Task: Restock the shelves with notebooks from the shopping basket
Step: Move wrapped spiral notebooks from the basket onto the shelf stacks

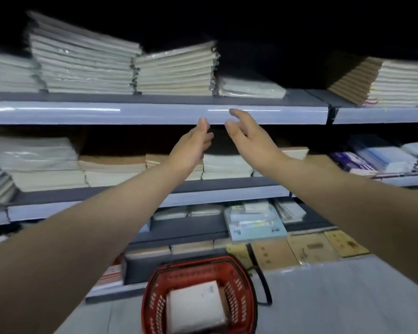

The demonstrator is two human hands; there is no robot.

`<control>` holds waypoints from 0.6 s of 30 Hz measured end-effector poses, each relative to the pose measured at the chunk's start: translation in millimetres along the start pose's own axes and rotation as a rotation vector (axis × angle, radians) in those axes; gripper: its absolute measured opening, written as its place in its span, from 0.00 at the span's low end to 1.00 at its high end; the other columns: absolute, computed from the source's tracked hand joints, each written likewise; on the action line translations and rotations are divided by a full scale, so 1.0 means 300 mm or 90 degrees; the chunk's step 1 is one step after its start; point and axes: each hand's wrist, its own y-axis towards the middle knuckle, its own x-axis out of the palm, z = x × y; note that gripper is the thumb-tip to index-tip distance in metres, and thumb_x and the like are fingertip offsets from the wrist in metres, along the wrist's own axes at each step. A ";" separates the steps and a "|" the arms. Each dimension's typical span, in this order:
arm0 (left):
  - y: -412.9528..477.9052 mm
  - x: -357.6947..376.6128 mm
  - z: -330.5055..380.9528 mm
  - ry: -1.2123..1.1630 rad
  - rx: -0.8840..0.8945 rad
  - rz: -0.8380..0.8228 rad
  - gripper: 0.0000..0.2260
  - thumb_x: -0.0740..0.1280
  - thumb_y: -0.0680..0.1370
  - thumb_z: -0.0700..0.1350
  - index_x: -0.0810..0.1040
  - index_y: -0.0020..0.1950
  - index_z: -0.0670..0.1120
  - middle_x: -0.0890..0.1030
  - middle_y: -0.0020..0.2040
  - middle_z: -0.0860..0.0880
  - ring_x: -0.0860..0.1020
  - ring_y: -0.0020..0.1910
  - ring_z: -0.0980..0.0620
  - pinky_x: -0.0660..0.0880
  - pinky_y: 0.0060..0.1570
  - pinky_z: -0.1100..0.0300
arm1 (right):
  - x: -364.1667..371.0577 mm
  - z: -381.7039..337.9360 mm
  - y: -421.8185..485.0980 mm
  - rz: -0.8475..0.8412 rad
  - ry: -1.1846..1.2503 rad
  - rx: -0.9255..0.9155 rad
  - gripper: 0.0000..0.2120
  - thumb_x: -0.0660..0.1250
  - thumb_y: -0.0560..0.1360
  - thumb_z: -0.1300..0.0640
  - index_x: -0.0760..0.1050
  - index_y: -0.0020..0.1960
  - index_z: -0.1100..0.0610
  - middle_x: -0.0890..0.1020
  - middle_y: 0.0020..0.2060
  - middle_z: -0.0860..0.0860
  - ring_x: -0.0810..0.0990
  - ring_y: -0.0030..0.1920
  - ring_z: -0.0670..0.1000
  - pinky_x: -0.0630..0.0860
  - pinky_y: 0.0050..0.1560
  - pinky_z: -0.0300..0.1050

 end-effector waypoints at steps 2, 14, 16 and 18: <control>-0.039 -0.016 -0.063 0.002 -0.033 0.004 0.28 0.46 0.81 0.63 0.61 0.77 0.49 0.68 0.74 0.47 0.68 0.72 0.51 0.63 0.63 0.58 | 0.050 0.018 -0.052 -0.010 0.003 0.023 0.26 0.55 0.81 0.41 0.59 0.76 0.48 0.72 0.58 0.42 0.70 0.61 0.44 0.63 0.60 0.39; -0.231 0.016 -0.413 0.140 -0.180 0.023 0.29 0.50 0.80 0.66 0.62 0.76 0.52 0.68 0.74 0.52 0.67 0.72 0.51 0.62 0.72 0.47 | 0.208 0.332 -0.268 -0.182 -0.028 0.167 0.34 0.54 0.77 0.34 0.51 0.78 0.47 0.73 0.67 0.47 0.71 0.66 0.50 0.64 0.60 0.43; -0.230 0.030 -0.432 0.170 -0.186 0.034 0.29 0.49 0.80 0.65 0.62 0.77 0.52 0.68 0.74 0.51 0.66 0.73 0.51 0.60 0.73 0.47 | 0.203 0.364 -0.261 -0.195 -0.033 0.164 0.35 0.54 0.77 0.34 0.50 0.78 0.47 0.74 0.66 0.47 0.71 0.65 0.49 0.64 0.60 0.44; -0.227 0.051 -0.457 0.196 -0.203 0.037 0.28 0.49 0.81 0.65 0.63 0.76 0.52 0.67 0.75 0.51 0.66 0.73 0.50 0.59 0.73 0.49 | 0.196 0.403 -0.255 -0.206 -0.036 0.163 0.34 0.55 0.77 0.34 0.51 0.77 0.47 0.75 0.65 0.47 0.72 0.64 0.50 0.66 0.60 0.44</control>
